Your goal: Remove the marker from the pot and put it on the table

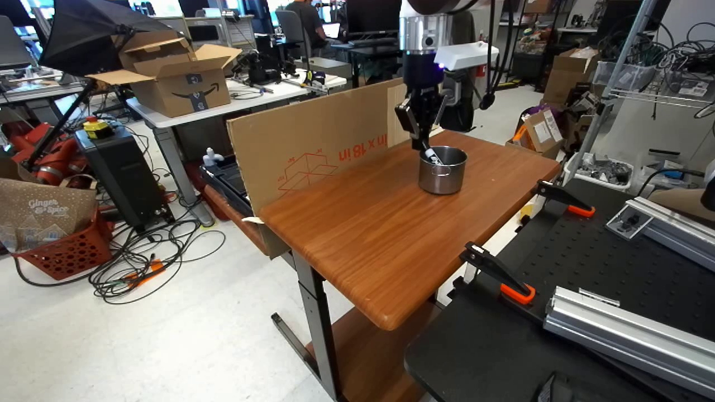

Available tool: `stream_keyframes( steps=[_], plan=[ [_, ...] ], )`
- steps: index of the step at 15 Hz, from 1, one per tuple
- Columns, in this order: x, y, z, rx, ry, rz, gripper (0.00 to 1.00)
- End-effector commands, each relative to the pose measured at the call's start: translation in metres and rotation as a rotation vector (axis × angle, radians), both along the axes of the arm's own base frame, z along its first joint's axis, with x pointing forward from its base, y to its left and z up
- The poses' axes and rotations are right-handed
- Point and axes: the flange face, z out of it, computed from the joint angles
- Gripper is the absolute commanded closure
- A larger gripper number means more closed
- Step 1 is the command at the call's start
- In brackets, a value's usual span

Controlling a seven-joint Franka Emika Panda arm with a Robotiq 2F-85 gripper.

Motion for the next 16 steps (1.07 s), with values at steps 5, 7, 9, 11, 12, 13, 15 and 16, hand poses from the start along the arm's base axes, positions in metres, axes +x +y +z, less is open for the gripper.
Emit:
stream_keyframes(
  steps=[5,7,9,11,12,13,15,16],
  plan=[
    [-0.005,-0.003,0.054,0.012,-0.038,-0.013,0.95],
    [-0.008,-0.002,0.079,0.002,-0.067,-0.012,0.95],
    [-0.011,0.002,0.104,-0.002,-0.109,-0.012,0.95],
    [-0.013,0.011,0.122,0.004,-0.138,-0.001,0.95],
    [-0.015,0.018,0.126,0.005,-0.143,0.005,0.95],
    [-0.015,0.029,0.126,0.006,-0.142,0.015,0.95],
    [-0.016,0.053,0.117,0.007,-0.126,0.036,0.95],
    [-0.018,0.066,0.111,0.005,-0.117,0.045,0.95]
  ],
)
